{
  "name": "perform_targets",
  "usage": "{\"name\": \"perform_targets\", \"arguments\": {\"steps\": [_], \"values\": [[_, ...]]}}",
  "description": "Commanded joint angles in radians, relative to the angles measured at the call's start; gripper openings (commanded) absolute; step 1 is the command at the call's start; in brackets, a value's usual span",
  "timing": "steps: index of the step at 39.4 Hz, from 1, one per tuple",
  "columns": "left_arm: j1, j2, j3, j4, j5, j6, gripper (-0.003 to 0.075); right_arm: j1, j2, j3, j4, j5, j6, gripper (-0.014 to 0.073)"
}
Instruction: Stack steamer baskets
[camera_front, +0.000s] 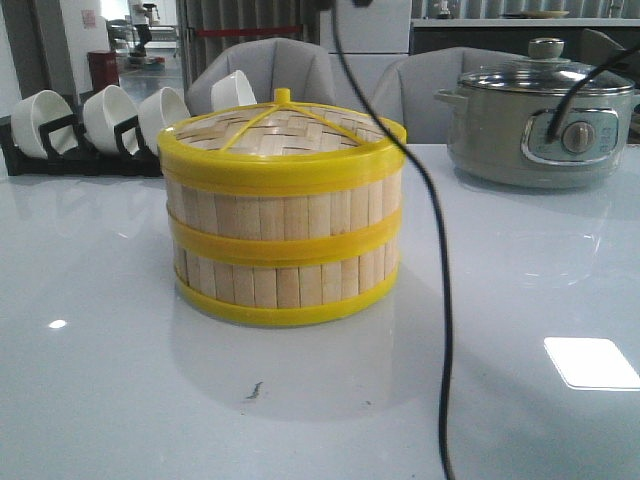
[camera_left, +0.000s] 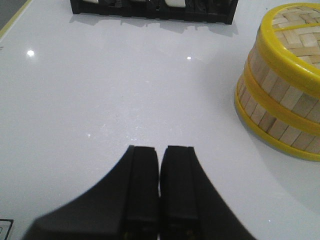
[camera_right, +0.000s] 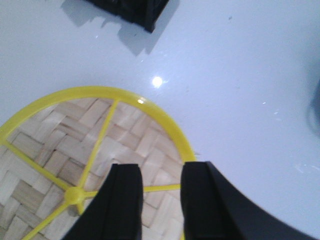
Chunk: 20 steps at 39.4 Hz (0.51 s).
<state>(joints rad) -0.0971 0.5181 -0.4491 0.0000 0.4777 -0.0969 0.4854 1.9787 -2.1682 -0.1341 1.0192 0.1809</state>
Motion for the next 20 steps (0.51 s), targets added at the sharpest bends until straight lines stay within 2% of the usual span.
{"name": "perform_targets", "arguments": {"steps": [1, 5, 7, 8, 20], "values": [[-0.008, 0.001, -0.030, 0.000, -0.088, -0.008, 0.0085, -0.046, -0.157, 0.057, -0.026, -0.114, -0.010, 0.0223], [-0.008, 0.001, -0.030, 0.000, -0.088, -0.008, 0.0085, -0.094, -0.281, 0.199, -0.026, -0.189, -0.010, 0.0140], [-0.008, 0.001, -0.030, 0.000, -0.088, -0.008, 0.0085, -0.120, -0.351, 0.302, -0.026, -0.243, -0.010, 0.0057], [-0.008, 0.001, -0.030, 0.000, -0.088, -0.008, 0.0085, -0.136, -0.395, 0.363, -0.026, -0.276, -0.010, 0.0045], [-0.008, 0.001, -0.030, 0.000, -0.088, -0.008, 0.0085, -0.302, -0.824, 0.925, -0.026, -0.591, -0.010, 0.0055]]}}
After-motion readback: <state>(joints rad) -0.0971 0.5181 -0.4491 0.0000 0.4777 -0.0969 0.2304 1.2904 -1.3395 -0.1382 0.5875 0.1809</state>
